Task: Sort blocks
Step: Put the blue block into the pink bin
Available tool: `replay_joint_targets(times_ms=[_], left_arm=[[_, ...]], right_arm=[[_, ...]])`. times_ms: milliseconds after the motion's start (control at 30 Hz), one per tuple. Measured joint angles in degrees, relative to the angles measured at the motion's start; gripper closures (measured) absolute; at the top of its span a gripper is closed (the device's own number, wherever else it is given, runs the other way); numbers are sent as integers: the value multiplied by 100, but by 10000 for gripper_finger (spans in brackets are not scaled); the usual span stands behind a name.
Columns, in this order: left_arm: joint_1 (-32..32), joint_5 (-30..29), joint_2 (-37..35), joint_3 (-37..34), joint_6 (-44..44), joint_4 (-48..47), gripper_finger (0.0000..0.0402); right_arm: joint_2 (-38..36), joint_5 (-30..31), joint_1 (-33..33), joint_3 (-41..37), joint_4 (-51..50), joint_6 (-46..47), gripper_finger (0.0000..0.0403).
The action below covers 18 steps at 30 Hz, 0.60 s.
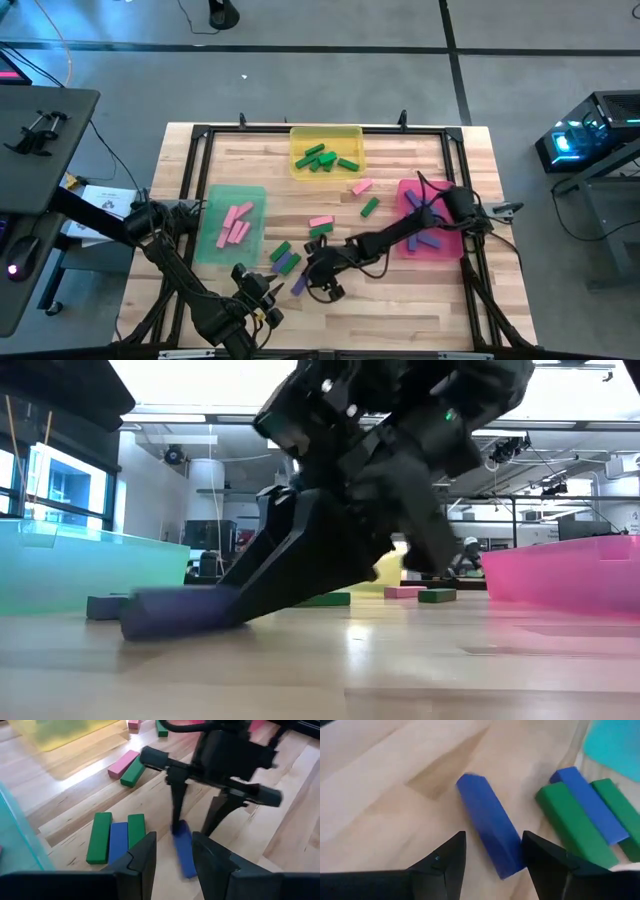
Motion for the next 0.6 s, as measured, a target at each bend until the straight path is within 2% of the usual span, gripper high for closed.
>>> replay_joint_targets(times_ms=[333, 500, 600], left_arm=[[0, -1, 0, 0, 33, 33, 291], [0, -5, 0, 0, 39, 41, 291], [0, -11, 0, 0, 39, 41, 291]], right_arm=[[235, -223, -67, 11, 60, 144, 235], [249, -186, -65, 2, 226, 457, 283], [251, 176, -43, -1, 285, 969, 325]])
